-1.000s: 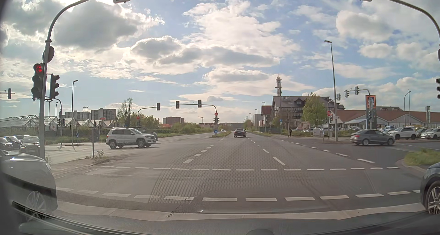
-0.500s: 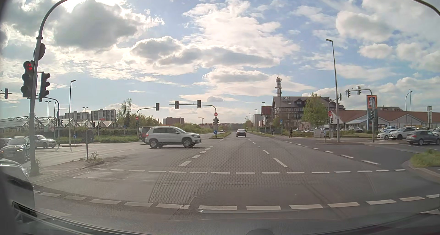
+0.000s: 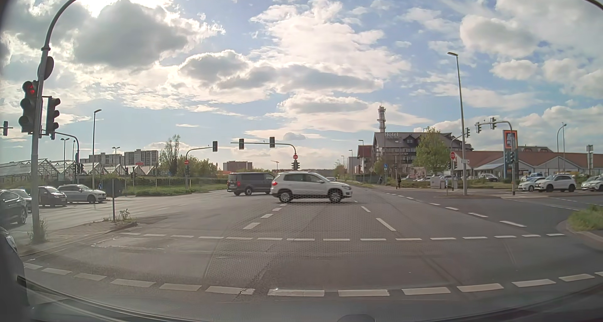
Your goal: Follow the waypoints while adhering to traffic rules and regulations
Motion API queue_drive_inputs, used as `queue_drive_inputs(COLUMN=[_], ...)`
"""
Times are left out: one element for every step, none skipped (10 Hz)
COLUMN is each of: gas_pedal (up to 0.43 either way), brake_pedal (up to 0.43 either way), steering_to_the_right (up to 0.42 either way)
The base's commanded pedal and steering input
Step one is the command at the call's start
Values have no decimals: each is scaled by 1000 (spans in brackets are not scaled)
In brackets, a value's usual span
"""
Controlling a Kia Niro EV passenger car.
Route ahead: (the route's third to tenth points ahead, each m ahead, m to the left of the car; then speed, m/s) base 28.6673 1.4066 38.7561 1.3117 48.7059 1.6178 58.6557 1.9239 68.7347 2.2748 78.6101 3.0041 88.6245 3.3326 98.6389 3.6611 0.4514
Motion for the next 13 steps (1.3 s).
queue_drive_inputs(gas_pedal=[0, 0, 0, 0, 0, 0, 0, 0, 0, 0, 0, 0, 0], brake_pedal=[195, 189, 195, 189, 195, 189, 189, 207, 220, 226, 232, 232, 250], steering_to_the_right=[1, 1, 1, 1, 1, 1, 1, 1, 1, 1, 1, 1, 1])
